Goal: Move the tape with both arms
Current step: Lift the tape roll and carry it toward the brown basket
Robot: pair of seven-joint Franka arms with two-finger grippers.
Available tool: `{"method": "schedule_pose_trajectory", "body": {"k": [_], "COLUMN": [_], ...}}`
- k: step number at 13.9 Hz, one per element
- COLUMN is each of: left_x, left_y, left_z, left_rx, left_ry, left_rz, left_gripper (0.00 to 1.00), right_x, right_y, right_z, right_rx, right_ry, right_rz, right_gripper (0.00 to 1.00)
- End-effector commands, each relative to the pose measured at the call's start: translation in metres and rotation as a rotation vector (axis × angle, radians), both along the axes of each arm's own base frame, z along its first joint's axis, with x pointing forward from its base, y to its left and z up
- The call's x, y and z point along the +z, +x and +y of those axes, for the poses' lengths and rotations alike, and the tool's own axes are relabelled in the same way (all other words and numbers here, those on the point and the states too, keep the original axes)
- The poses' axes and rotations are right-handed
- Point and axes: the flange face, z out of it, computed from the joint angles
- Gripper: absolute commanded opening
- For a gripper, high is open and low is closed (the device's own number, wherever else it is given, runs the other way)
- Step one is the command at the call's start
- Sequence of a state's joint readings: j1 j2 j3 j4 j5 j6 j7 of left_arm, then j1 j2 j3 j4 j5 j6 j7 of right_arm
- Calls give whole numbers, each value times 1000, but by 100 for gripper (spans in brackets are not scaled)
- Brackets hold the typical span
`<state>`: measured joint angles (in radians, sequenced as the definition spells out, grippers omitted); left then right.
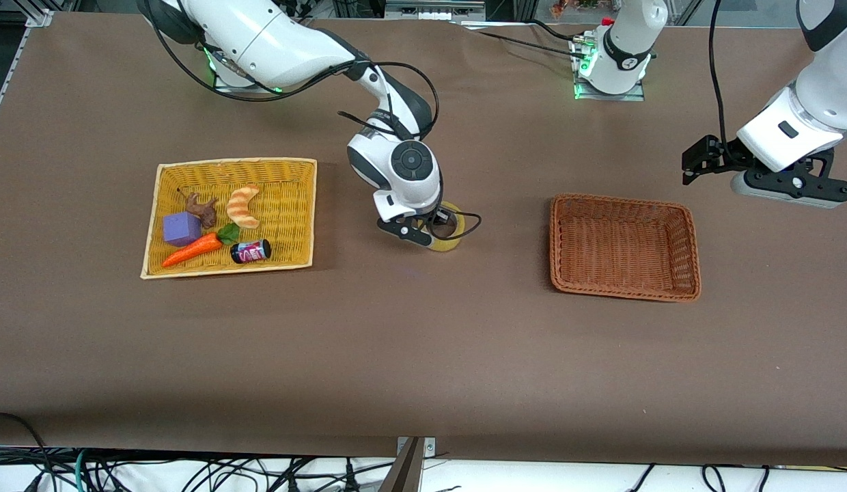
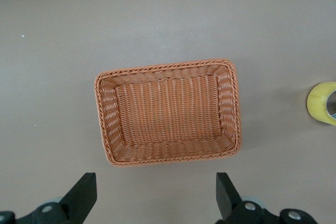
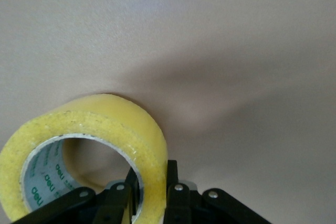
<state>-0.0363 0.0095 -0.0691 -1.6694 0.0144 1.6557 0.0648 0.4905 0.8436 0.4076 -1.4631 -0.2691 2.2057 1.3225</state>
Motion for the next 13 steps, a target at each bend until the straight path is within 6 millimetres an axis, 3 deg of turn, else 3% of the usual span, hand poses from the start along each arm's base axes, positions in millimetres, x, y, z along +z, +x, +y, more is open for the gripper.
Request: {"method": "schedule_pose_trajectory", "body": {"k": [1,3,4,7,9,10,12,13], "left_x": [4,4,4,6,4,3,-4,-6], "left_y": [4,4,4,3,4,3,1,-1], "left_z": [2,0,1,-1,1,0,-20,-39], "left_rx": [-23,-23,-21,-19,-17,-21,-53,-77], "left_ry": [29,29,27,27,15,15,20,20], "left_rz": [-1,-1,-1,-4,2,3,33,40], "left_gripper": [100,100,100,100,100,100,100,100], "right_x": [0,6,10,51,91,118,171,192], "right_y": [4,6,5,7,25,42,91,112], "right_z": [7,7,7,10,1,-17,-90,-131], "right_rx": [-12,-15,-11,14,41,126,292,352], "right_ry": [1,5,0,-2,-28,-55,-75,-88], "right_rz": [-20,-26,-29,-70,-96,-120,-139,-137], "right_gripper": [12,58,97,100,100,100,100,100]}}
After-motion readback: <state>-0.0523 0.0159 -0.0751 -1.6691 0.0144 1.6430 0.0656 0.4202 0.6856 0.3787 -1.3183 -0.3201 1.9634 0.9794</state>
